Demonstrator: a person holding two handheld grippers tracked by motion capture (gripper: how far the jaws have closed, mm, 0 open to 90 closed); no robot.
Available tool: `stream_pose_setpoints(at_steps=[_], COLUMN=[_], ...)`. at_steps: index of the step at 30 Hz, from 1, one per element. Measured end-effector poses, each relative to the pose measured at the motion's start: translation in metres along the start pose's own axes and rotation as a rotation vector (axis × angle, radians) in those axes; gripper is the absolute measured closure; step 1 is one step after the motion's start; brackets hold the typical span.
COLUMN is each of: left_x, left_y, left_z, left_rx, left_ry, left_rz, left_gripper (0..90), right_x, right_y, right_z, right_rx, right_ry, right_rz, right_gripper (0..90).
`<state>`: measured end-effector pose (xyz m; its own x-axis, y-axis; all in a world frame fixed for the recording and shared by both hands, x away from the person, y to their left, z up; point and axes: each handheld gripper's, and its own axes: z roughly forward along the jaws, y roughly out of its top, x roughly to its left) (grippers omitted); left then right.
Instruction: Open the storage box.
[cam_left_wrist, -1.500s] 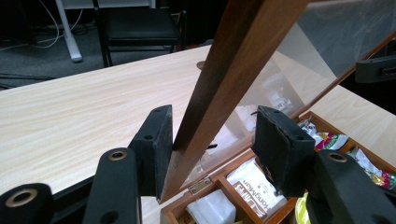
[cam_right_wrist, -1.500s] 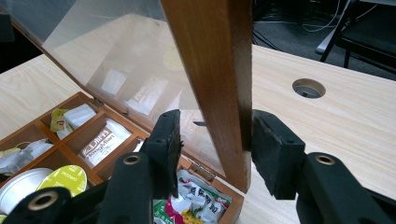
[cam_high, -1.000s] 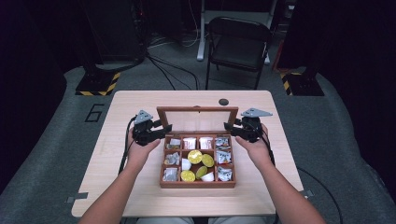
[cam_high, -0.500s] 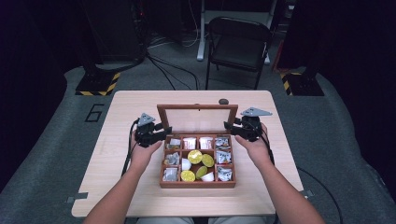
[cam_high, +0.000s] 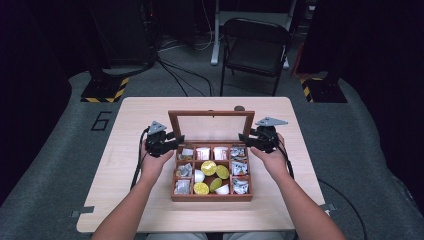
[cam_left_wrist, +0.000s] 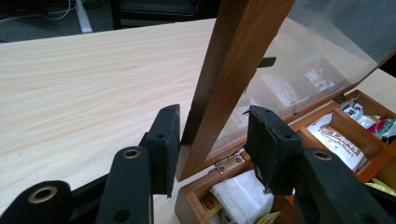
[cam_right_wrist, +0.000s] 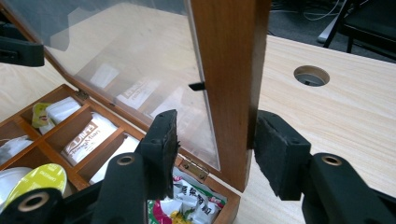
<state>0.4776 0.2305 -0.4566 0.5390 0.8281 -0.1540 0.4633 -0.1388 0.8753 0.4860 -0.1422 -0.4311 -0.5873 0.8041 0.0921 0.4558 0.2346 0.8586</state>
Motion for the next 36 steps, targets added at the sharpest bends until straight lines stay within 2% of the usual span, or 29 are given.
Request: stream_pose_setpoints(at_steps=[4,8,12,15,16,21,25,26,29,30,36], left_x=[0.0,0.0,0.001,0.002,0.002,0.0,0.002,0.0,0.0,0.0,0.001], left_y=[-0.001,-0.002,-0.002,-0.004,-0.004,-0.004,-0.005,-0.005,-0.006,-0.007,-0.008], left_z=[0.003,0.004,0.006,0.008,0.009,0.01,0.011,0.012,0.014,0.015,0.018], left_rx=[0.006,-0.004,0.001,-0.003,0.0,-0.001,0.011,0.005,0.011,0.008,0.01], left_ry=[0.0,0.0,0.0,-0.005,-0.01,-0.007,-0.007,-0.004,-0.001,-0.001,0.001], left_rz=[0.002,-0.017,-0.014,-0.039,-0.043,-0.035,-0.024,-0.037,-0.032,-0.042,-0.045], left_gripper=[53.5,53.4,53.1,52.2,52.0,50.6,50.6,50.6,50.6,50.6,50.7], right_x=[-0.003,-0.004,-0.003,-0.005,-0.005,-0.005,-0.006,-0.005,-0.005,-0.004,-0.003], right_y=[-0.008,-0.012,-0.012,-0.013,-0.014,-0.017,-0.018,-0.018,-0.019,-0.019,-0.019], right_z=[0.005,0.009,0.012,0.013,0.014,0.019,0.021,0.021,0.022,0.023,0.024], right_rx=[0.009,0.027,0.027,0.017,0.021,0.032,0.038,0.039,0.049,0.051,0.054], right_ry=[-0.019,-0.009,-0.019,-0.014,-0.011,-0.007,-0.017,-0.018,-0.026,-0.027,-0.041], right_rz=[0.021,0.029,0.027,0.028,0.045,0.065,0.051,0.054,0.035,0.025,0.021], right_gripper=[51.3,52.2,52.7,52.9,52.9,52.6,53.4,53.4,53.7,53.9,54.7])
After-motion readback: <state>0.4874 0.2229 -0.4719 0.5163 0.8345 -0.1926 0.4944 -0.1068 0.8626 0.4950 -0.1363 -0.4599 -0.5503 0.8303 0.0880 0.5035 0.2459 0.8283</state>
